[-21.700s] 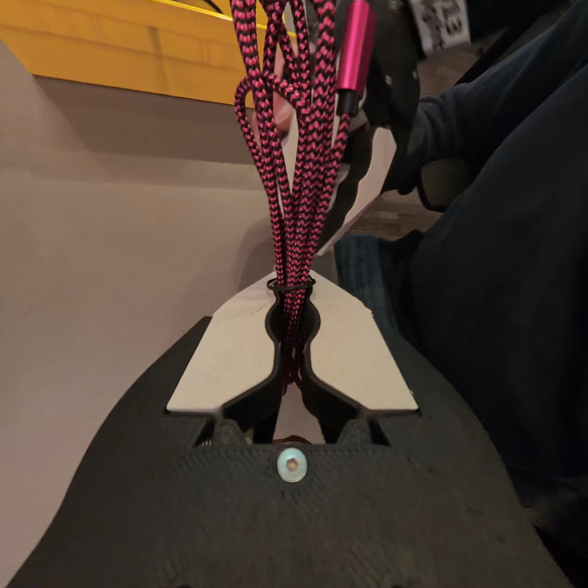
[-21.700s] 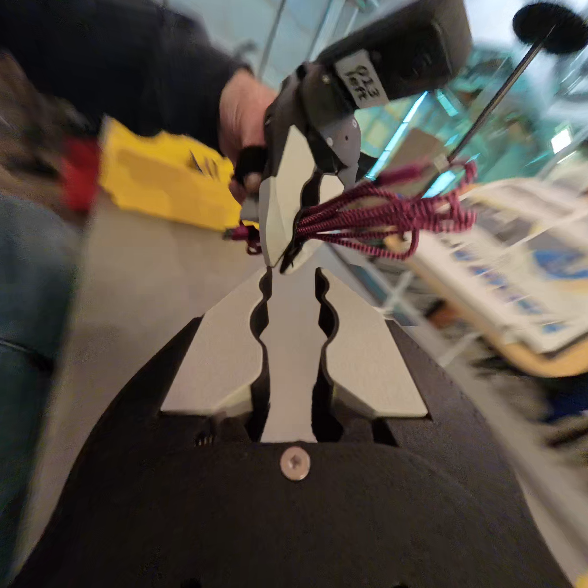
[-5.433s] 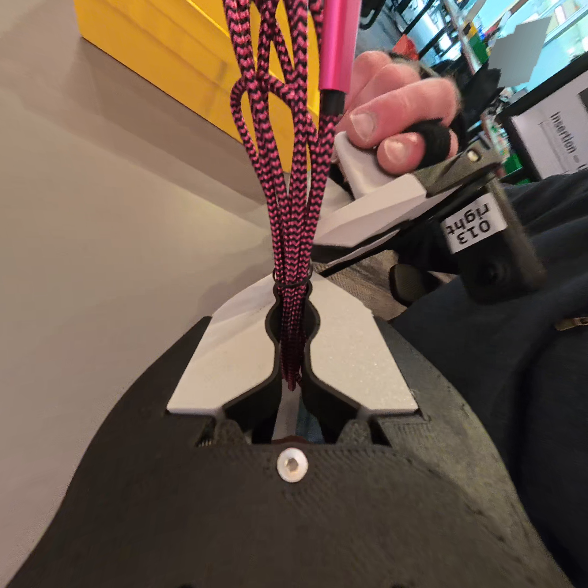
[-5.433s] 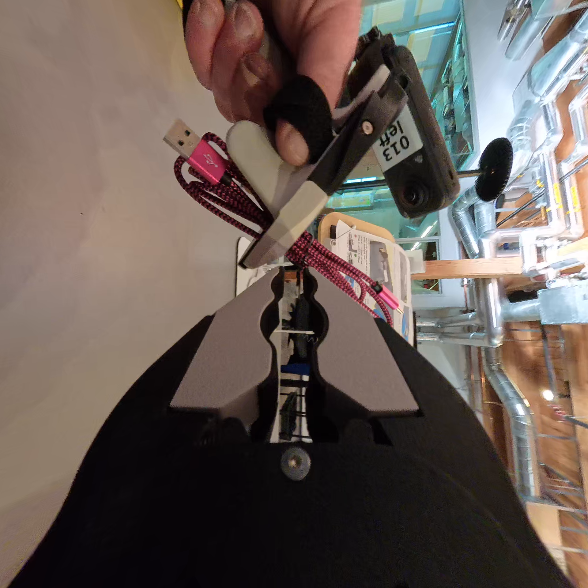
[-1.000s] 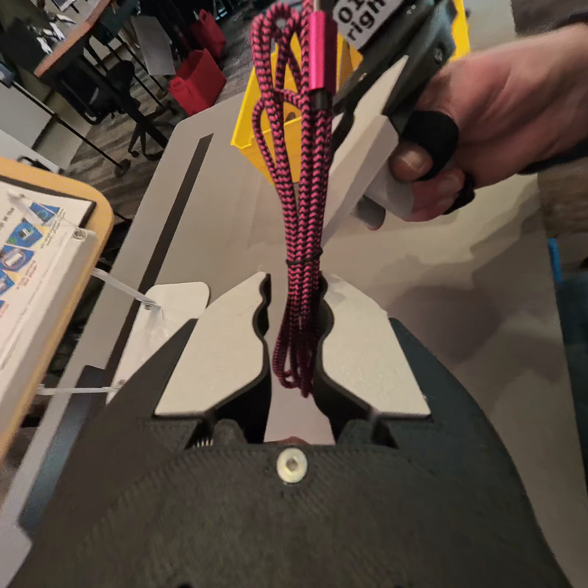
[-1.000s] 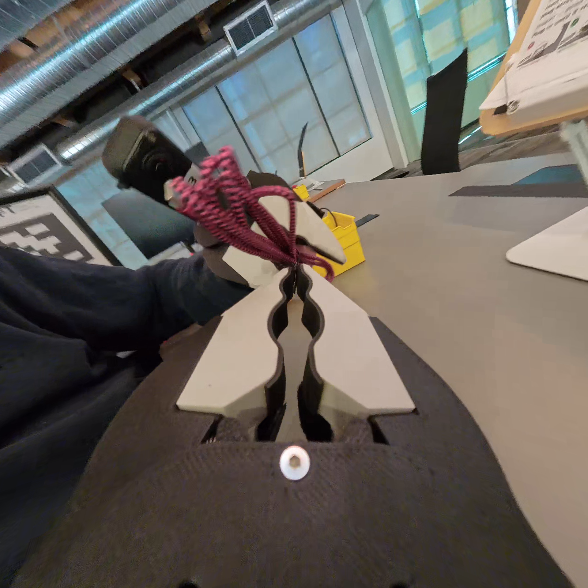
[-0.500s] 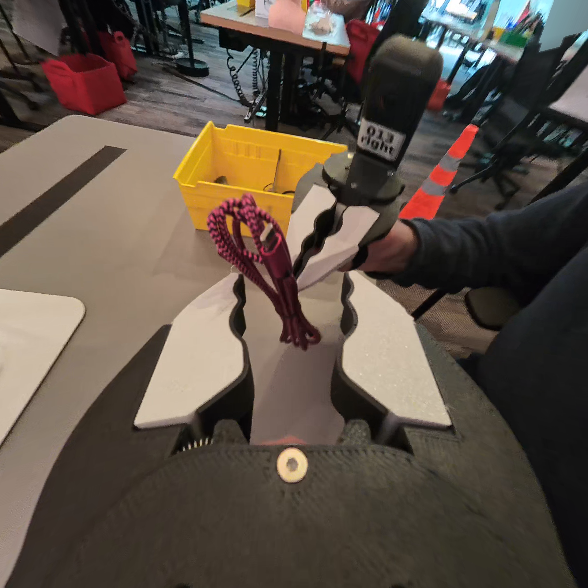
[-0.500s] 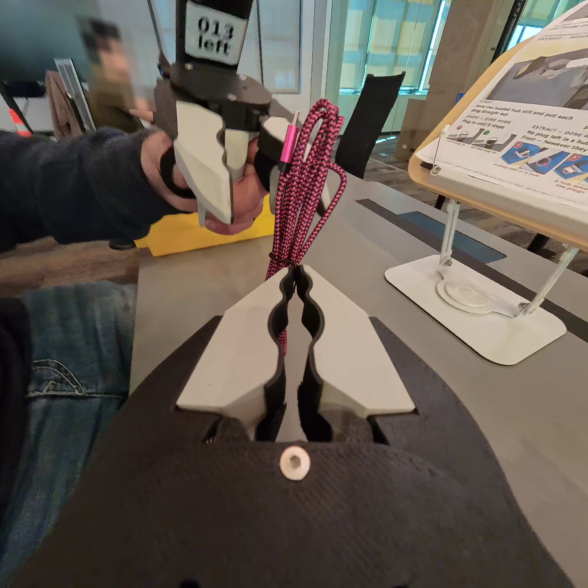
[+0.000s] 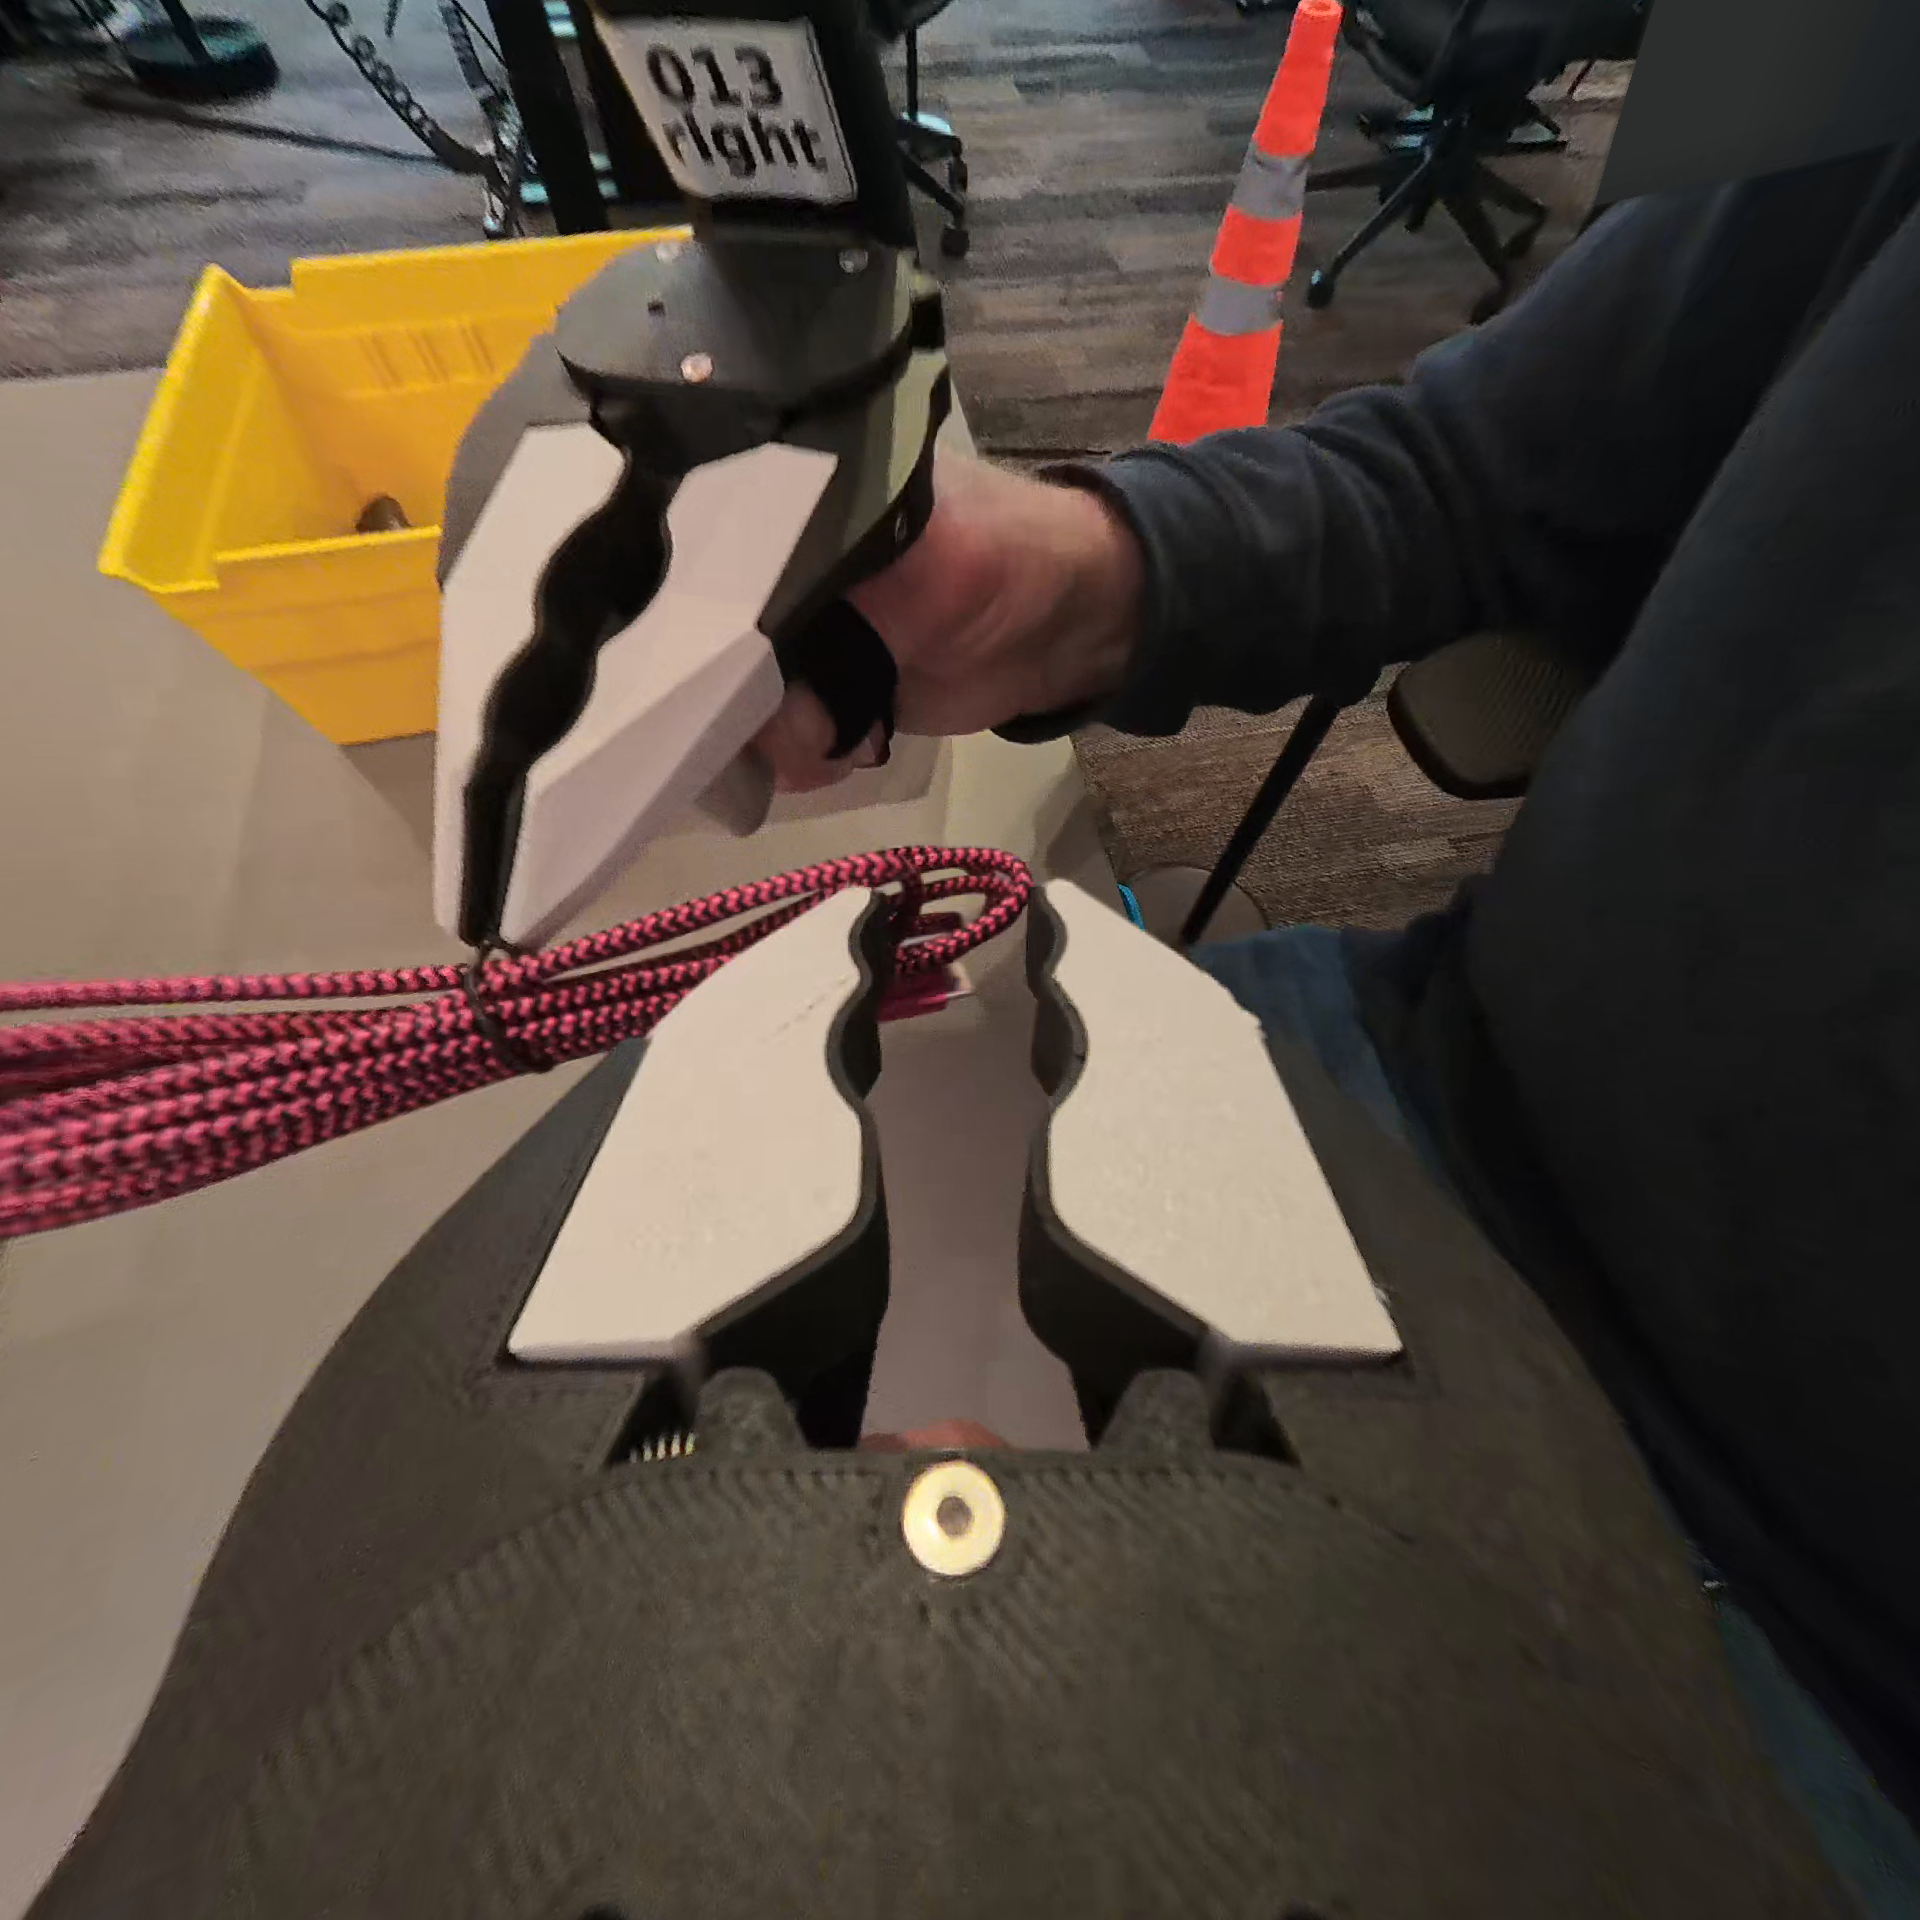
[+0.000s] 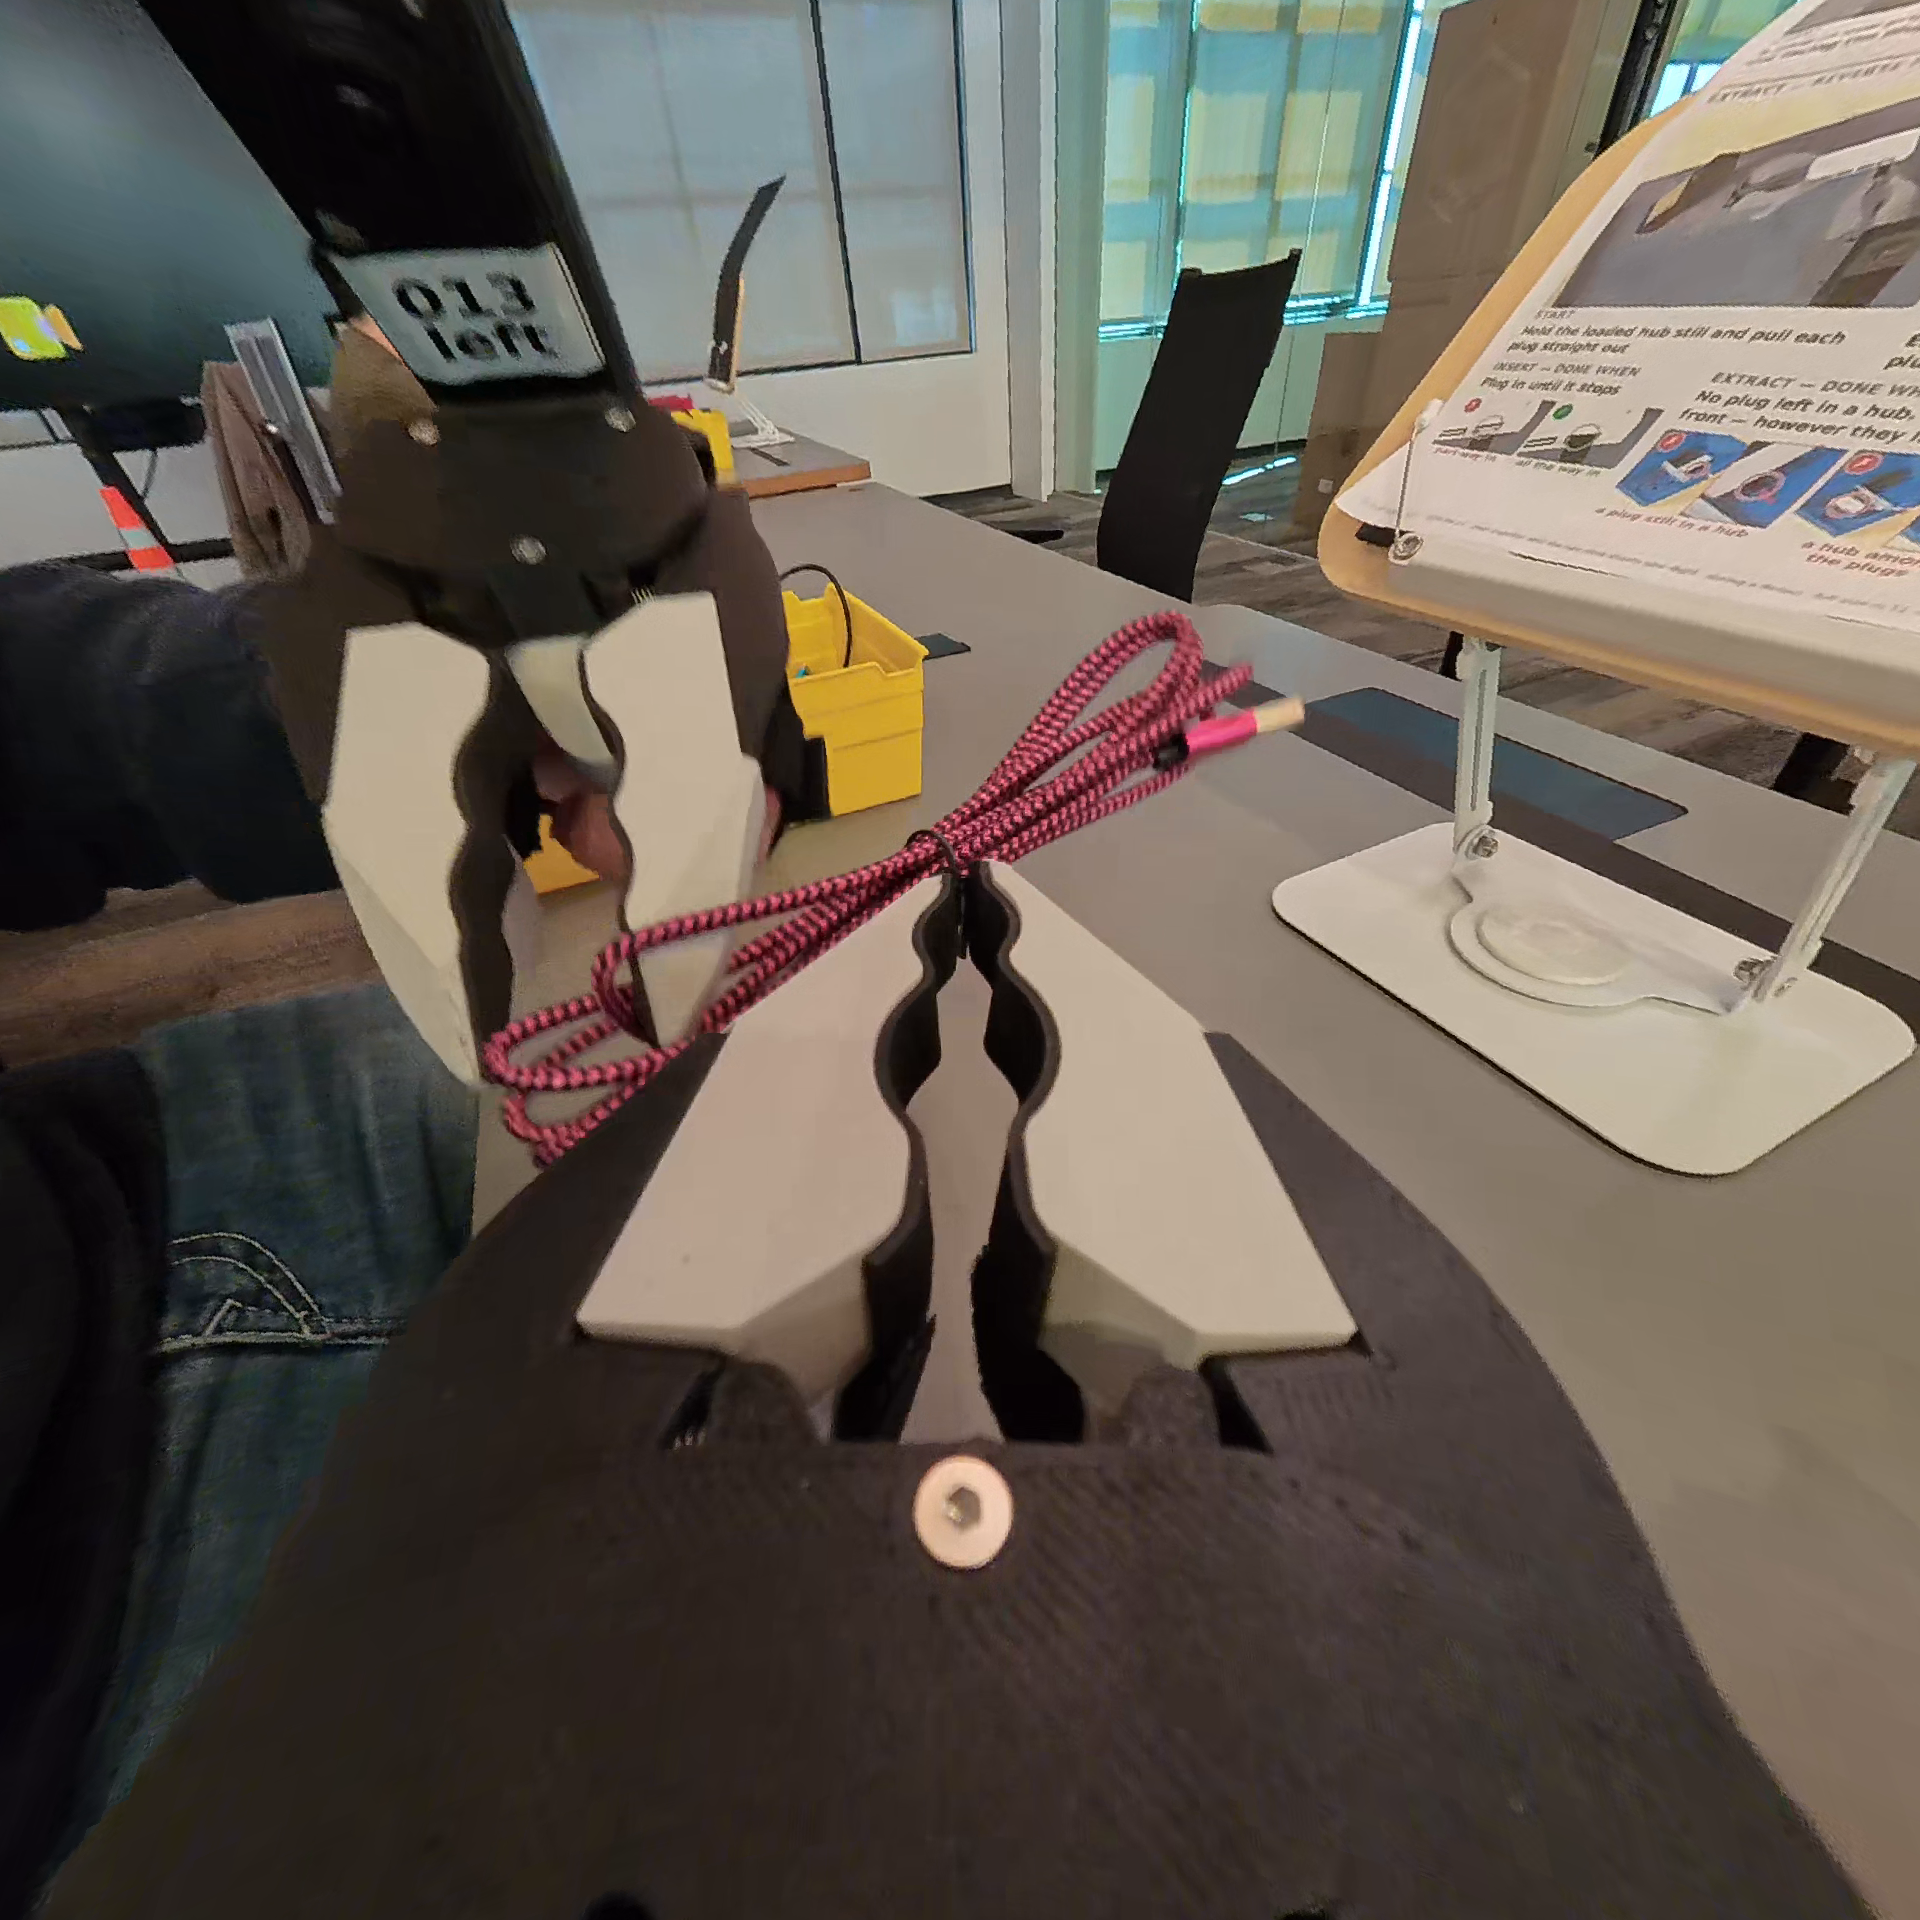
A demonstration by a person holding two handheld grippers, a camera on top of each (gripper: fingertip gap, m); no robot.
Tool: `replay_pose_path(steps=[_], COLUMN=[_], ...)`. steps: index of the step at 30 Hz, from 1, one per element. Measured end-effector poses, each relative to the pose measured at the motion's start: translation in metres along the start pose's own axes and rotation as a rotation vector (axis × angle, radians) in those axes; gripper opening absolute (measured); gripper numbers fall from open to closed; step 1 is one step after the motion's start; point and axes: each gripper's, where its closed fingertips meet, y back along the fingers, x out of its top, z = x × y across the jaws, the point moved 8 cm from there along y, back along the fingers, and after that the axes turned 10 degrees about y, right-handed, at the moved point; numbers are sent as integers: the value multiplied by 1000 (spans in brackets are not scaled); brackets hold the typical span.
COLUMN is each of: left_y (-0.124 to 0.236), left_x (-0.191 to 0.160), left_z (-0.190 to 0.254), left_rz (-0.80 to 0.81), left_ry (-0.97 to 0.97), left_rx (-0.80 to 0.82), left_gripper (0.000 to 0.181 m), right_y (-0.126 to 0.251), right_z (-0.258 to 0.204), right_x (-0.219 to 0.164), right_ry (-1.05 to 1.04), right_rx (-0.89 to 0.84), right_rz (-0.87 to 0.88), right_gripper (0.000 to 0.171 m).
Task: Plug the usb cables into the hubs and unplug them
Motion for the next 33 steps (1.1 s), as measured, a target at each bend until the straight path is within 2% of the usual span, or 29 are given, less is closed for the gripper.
replay_pose_path(steps=[5,9,15,19,23,26,30,33], left_y=[-11,-14,-13,-9,0,6,6,10], left_x=[-11,-19,-24,-23,-22,-22,-30,-38], left_z=[-12,-23,-34,-35,-39,-40,-40,-43], left_rz=[-54,-56,-1,87,193,284,290,338], left_ry=[65,110,162,223,304,352,415,495], left_rx=[35,64,82,-21,-156,-272,-355,-411], left_gripper=[15,15,38,50,79,87,100,97], right_y=[0,3,6,7,10,14,17,18], right_z=[-3,-4,-4,-11,-14,-19,-18,-17], right_x=[2,4,5,6,3,0,0,1], right_ry=[-38,-65,-126,-130,-131,-122,-114,-106], right_rx=[29,59,162,250,331,401,400,388], right_rz=[52,101,171,188,167,157,151,162], right_gripper=[0,0,0,0,0,0,0,0])
